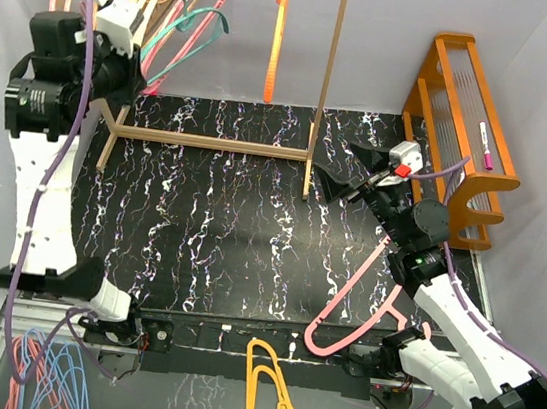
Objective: Organize the hangers
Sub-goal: Place the hanger at the clothesline.
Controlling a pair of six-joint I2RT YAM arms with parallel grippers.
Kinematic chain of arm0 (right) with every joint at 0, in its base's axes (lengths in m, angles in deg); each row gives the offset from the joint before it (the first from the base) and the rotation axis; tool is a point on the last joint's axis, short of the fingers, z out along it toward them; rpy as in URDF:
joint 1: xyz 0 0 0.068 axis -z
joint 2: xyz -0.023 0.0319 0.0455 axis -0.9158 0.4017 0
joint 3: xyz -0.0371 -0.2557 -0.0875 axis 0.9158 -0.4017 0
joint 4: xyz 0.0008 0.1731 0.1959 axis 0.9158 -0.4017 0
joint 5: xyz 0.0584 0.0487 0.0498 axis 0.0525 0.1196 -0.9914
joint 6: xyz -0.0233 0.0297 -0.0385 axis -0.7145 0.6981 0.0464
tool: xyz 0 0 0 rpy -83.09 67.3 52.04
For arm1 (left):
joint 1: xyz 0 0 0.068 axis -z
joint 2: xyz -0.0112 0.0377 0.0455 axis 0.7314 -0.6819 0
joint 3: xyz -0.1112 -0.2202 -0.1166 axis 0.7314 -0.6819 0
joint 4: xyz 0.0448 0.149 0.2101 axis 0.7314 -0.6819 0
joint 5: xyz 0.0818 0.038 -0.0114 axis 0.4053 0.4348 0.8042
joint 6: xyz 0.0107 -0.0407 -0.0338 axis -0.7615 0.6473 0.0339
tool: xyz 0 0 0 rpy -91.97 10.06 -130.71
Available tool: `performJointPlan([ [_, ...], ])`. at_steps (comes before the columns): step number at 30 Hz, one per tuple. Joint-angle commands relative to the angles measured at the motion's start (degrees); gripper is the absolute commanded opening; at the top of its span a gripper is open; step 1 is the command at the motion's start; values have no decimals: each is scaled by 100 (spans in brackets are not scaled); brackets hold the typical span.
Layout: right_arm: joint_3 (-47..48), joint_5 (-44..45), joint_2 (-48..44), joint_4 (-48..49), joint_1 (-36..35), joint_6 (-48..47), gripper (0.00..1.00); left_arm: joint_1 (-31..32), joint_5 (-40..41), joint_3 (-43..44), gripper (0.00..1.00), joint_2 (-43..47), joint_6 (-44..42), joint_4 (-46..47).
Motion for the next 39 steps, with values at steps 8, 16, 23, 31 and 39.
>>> performJointPlan([
  [8,-99,142,-453,-196,31,-23,99,1919,1691,912,0,-501,46,763],
  [16,-147,156,-586,-395,31,-225,98,2105,2285,717,0,-281,50,1276],
  [23,-86,61,-509,-393,36,-258,98,2147,2390,1071,0,-517,-109,1267],
  [31,-50,0,-462,-362,34,-215,98,2518,2771,1257,0,-922,-290,1439],
  [39,-30,15,-560,-531,32,-414,98,2660,3339,1254,0,-1193,-468,1922],
])
